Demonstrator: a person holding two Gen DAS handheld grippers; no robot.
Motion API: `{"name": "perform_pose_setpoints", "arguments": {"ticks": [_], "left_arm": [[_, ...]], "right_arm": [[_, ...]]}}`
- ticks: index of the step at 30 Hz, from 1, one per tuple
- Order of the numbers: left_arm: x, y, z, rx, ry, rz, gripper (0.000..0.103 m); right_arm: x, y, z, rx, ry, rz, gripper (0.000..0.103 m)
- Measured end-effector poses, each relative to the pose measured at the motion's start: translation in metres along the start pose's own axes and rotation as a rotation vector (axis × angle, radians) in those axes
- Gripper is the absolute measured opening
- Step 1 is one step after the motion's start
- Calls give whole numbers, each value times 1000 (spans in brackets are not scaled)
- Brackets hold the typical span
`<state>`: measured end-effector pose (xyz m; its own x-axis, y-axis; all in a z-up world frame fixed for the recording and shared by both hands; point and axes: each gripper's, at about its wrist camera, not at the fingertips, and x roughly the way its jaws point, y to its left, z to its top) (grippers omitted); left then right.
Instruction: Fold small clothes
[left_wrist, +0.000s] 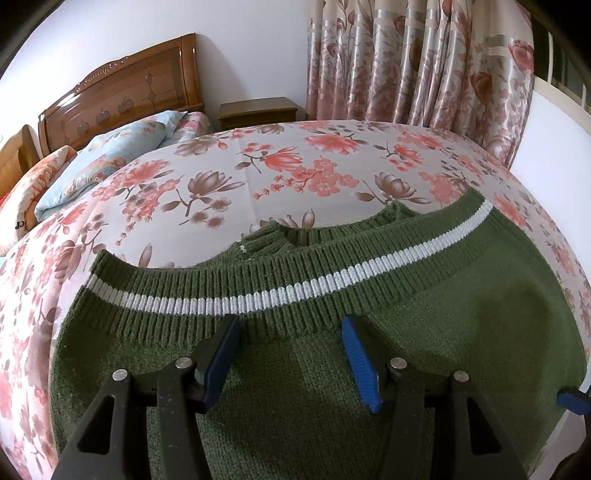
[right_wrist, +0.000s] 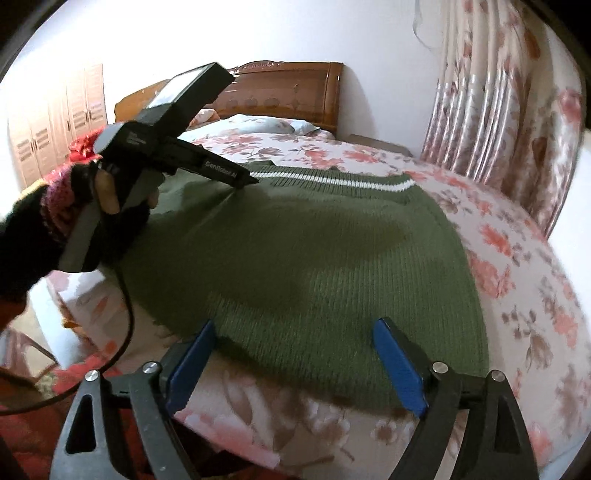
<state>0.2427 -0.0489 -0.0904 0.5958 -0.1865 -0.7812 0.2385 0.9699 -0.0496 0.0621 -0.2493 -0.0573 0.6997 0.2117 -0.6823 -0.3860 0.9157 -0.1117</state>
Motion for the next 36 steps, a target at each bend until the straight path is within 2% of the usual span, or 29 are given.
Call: {"name": "perform_pose_setpoints", "arguments": {"ticks": [6, 9, 11, 13, 15, 17, 19, 23, 27, 30, 32, 34, 36], "left_arm": [[-4, 2, 0, -9, -2, -11, 59], [-22, 14, -2, -31, -59, -40, 58], [-34, 33, -2, -58, -113, 24, 59], [-38, 57, -1, -107, -124, 77, 58], [-32, 82, -3, -159, -89, 96, 59], [-14, 100, -12, -184, -27, 82, 59], [-15, 95, -17, -137, -63, 109, 60], [-7, 72, -13, -24, -40, 221, 66], [-11, 78, -15, -44, -40, 196, 66], [-8, 80, -13, -41, -40, 194, 66], [-9, 78, -14, -38, -45, 194, 66], [-14, 77, -16, -51, -64, 183, 66], [-29, 77, -18, -65, -100, 137, 66]], "right_arm": [[-13, -13, 10, 112, -33, 53, 103], [-14, -14, 25, 103, -55, 57, 103], [-12, -11, 39, 62, -67, 23, 103], [-6, -10, 54, 28, -72, 4, 103], [7, -12, 70, 14, -50, -23, 103], [27, -12, 91, 4, -20, -44, 103], [48, -7, 111, -16, -3, -51, 103], [96, 12, 144, -72, 67, -53, 103], [151, 24, 151, -173, 208, -101, 103], [157, -9, 155, -31, 228, -112, 103], [151, -41, 153, 62, 203, -237, 103], [142, -74, 147, 199, 191, -270, 103], [128, -115, 135, 405, 179, -314, 103]]}}
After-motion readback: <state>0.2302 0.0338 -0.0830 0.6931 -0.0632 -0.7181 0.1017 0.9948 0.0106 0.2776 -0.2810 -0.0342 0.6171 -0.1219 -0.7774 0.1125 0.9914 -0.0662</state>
